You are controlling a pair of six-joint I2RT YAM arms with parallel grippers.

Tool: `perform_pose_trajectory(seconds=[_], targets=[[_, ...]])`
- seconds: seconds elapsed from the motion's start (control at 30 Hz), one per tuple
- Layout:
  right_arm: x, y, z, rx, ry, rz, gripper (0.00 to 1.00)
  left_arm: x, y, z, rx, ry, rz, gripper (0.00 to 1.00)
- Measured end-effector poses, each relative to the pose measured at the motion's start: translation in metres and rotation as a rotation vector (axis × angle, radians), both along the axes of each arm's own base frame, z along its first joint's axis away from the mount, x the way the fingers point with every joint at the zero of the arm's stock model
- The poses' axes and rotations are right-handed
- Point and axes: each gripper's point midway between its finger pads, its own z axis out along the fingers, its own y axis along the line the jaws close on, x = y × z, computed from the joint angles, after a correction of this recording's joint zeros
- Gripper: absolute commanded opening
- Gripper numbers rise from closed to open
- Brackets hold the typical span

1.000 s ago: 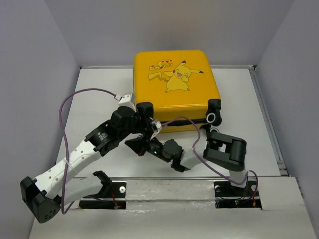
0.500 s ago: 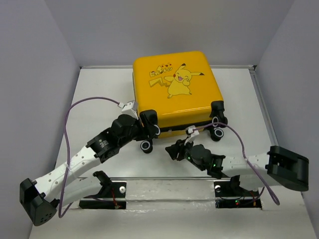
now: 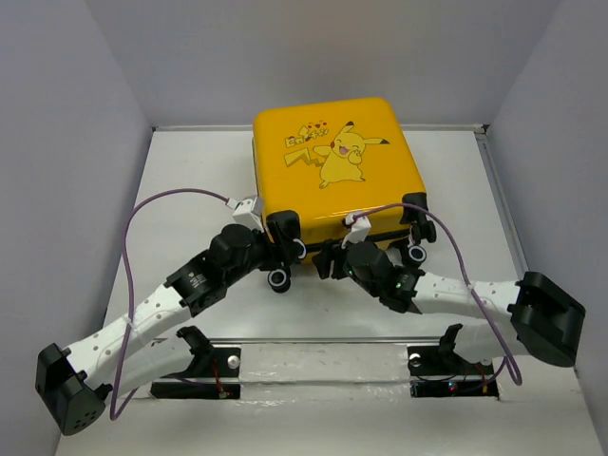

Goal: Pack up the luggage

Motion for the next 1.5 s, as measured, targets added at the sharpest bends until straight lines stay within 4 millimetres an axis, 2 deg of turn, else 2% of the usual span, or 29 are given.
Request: perform_pose_trajectory(seconds=[0.1, 0.23, 0.37, 0.4, 0.47, 0.6, 0.77, 0.87, 0.97, 1.03, 1.17, 1.23, 1.3, 1.4, 1.43, 1.5], targets=[[0.011, 0.015, 0.004, -0.020, -0.009, 0.008, 0.66, 0.000, -0.001, 0.000, -0.005, -0.008, -0.006, 0.06], [0.016, 0.019, -0.008, -0.057, 0.004, 0.001, 0.57, 0.000, -0.001, -0.001, -0.011, -0.014, -0.009, 0.06], [0.023, 0.018, -0.011, -0.085, -0.005, -0.034, 0.42, 0.002, 0.000, 0.000, -0.010, -0.026, -0.001, 0.06], [0.025, 0.018, -0.011, -0.086, -0.007, -0.043, 0.35, 0.003, 0.000, 0.001, -0.010, -0.029, 0.002, 0.06], [0.027, 0.018, -0.012, -0.092, -0.010, -0.058, 0.33, 0.004, 0.001, 0.000, -0.009, -0.033, 0.005, 0.06], [0.030, 0.016, -0.012, -0.098, -0.016, -0.083, 0.07, 0.005, 0.001, 0.000, -0.009, -0.038, 0.007, 0.06], [0.030, 0.013, -0.011, -0.087, -0.015, -0.099, 0.07, 0.006, 0.002, 0.000, -0.001, -0.048, 0.011, 0.06], [0.026, 0.004, -0.009, -0.070, -0.020, -0.111, 0.07, 0.007, 0.005, 0.000, 0.023, -0.056, 0.016, 0.06], [0.021, -0.018, -0.003, -0.036, -0.031, -0.144, 0.07, 0.008, 0.007, 0.001, 0.048, -0.061, 0.020, 0.06], [0.017, -0.040, -0.005, -0.026, -0.028, -0.178, 0.07, 0.008, 0.009, 0.001, 0.066, -0.064, 0.025, 0.06], [0.016, -0.073, -0.001, -0.001, -0.035, -0.241, 0.07, 0.008, 0.012, 0.001, 0.092, -0.067, 0.027, 0.06], [0.016, -0.078, 0.005, 0.011, -0.044, -0.239, 0.07, 0.007, 0.012, 0.001, 0.093, -0.067, 0.023, 0.06], [0.015, -0.077, 0.005, 0.007, -0.046, -0.219, 0.07, 0.007, 0.010, 0.000, 0.092, -0.061, 0.013, 0.06], [0.010, -0.057, -0.004, -0.008, -0.025, -0.123, 0.07, 0.007, 0.002, -0.002, 0.096, -0.040, -0.014, 0.06], [0.008, -0.047, -0.009, -0.022, -0.020, -0.098, 0.07, 0.007, -0.001, -0.002, 0.102, -0.029, -0.023, 0.06], [0.006, -0.010, -0.008, -0.036, -0.027, -0.016, 0.07, 0.009, -0.005, -0.002, 0.112, -0.008, -0.037, 0.06]])
